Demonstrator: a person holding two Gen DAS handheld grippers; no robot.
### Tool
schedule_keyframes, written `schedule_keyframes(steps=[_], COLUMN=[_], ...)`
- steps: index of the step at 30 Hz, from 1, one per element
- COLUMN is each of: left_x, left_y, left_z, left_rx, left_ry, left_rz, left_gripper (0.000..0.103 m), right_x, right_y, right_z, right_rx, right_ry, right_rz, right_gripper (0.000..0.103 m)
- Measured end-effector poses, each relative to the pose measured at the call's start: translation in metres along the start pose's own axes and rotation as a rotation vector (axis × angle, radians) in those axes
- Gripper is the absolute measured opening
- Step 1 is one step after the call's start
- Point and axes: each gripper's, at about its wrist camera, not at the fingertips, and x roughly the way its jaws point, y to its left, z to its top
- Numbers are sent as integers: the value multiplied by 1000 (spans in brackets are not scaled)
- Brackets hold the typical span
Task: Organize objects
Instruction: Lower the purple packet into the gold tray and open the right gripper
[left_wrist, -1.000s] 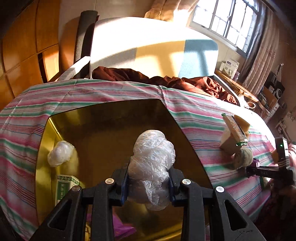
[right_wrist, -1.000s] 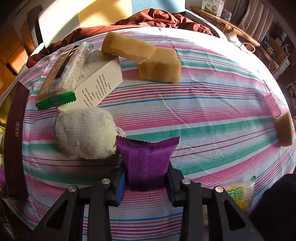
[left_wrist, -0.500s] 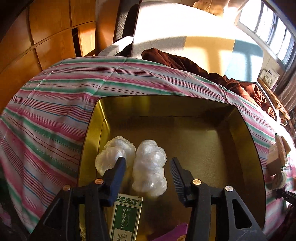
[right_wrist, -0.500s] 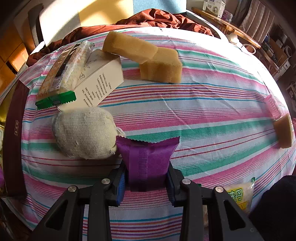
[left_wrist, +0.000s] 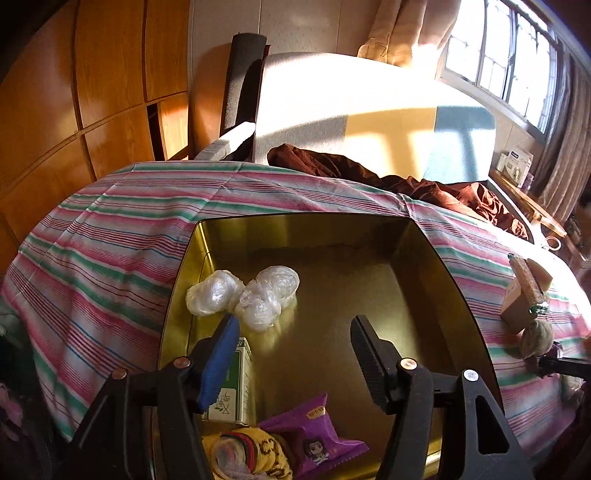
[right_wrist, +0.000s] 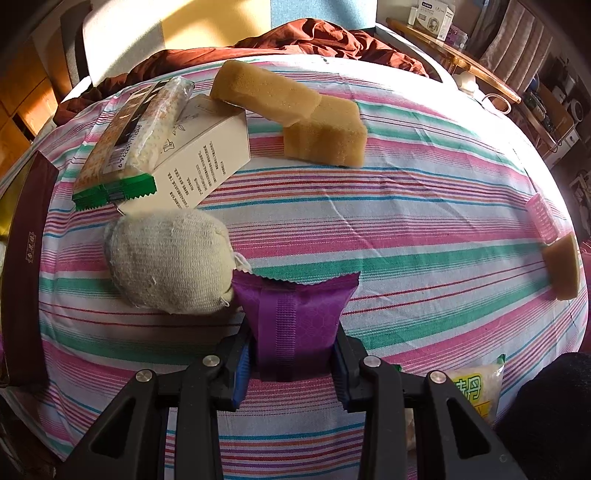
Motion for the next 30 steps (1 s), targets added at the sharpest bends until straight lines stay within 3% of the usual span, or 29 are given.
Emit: schedule_keyframes(steps=[6,14,19,23,30], left_x=[-19,-27,-34,-37,-51], left_y=[-17,-20,-9,2,29], left_z=[-13,-29,-35,-38,-37], left_rx=[26,29,8,-18,-68], left_ry=[-31,-29,-38,-38,-67], left_rz=[-21,-58,-69,-61,-26], left_gripper=[63,63,63,63,64], right_x=[14,13,0,-25,-74], right_y=[-10,2,22,48,131], right_z=[-13,-61,-86,-81,-75], right_rx=[-7,-3,-58,-84,-284], right_ry=[13,24,8,-15,-162], right_rz=[12,51,167,271,442], right_gripper=[35,35,35,35,35])
